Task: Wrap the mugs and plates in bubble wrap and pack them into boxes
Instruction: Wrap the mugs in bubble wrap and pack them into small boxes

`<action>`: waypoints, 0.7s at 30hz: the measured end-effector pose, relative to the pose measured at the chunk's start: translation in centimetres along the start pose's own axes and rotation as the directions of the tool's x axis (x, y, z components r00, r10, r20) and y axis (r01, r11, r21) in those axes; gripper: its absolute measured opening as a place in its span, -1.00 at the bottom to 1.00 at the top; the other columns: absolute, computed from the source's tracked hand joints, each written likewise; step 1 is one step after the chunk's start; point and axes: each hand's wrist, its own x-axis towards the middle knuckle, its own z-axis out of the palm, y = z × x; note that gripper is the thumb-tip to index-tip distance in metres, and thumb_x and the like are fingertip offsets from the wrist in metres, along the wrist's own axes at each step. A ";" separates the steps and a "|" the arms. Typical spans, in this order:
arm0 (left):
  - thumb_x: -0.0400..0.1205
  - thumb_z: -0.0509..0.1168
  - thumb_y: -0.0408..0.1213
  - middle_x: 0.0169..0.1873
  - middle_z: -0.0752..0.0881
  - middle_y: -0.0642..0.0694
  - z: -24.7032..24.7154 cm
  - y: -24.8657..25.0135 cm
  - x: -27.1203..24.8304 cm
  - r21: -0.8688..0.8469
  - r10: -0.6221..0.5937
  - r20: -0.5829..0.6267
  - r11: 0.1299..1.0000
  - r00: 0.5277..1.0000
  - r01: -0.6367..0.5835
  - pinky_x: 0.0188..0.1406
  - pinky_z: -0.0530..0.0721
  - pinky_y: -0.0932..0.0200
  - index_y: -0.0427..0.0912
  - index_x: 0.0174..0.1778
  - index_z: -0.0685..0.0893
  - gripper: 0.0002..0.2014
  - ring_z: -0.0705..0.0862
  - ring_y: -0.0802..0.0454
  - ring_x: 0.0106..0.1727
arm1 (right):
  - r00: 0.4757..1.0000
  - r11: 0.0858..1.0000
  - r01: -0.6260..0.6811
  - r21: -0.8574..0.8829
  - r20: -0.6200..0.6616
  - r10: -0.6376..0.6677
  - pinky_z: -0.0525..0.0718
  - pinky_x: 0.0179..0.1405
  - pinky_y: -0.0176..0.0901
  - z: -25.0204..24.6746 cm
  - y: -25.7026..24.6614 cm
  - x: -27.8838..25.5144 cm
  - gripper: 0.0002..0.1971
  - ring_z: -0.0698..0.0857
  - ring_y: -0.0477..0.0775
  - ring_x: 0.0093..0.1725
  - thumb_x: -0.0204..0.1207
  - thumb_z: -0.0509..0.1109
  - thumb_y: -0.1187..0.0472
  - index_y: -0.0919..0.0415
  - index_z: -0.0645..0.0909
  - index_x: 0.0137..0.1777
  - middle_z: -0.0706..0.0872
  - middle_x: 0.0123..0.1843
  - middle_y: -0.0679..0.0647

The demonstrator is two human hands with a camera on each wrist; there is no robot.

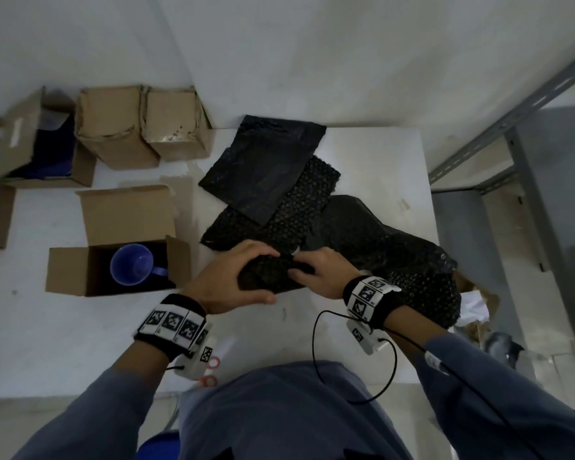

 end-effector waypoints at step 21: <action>0.71 0.32 -0.14 -0.32 0.66 -0.35 -6.4 -5.9 -12.8 -0.584 -0.654 -0.562 0.747 0.507 0.317 -0.35 0.47 0.26 -0.44 -0.30 0.66 -0.58 0.65 -0.03 -0.29 | 0.908 0.656 -0.178 0.733 -0.134 0.396 0.70 0.09 0.22 3.5 -9.5 3.4 -0.93 0.76 0.19 -0.03 0.62 0.42 0.31 0.16 0.69 -0.09 0.78 -0.08 0.20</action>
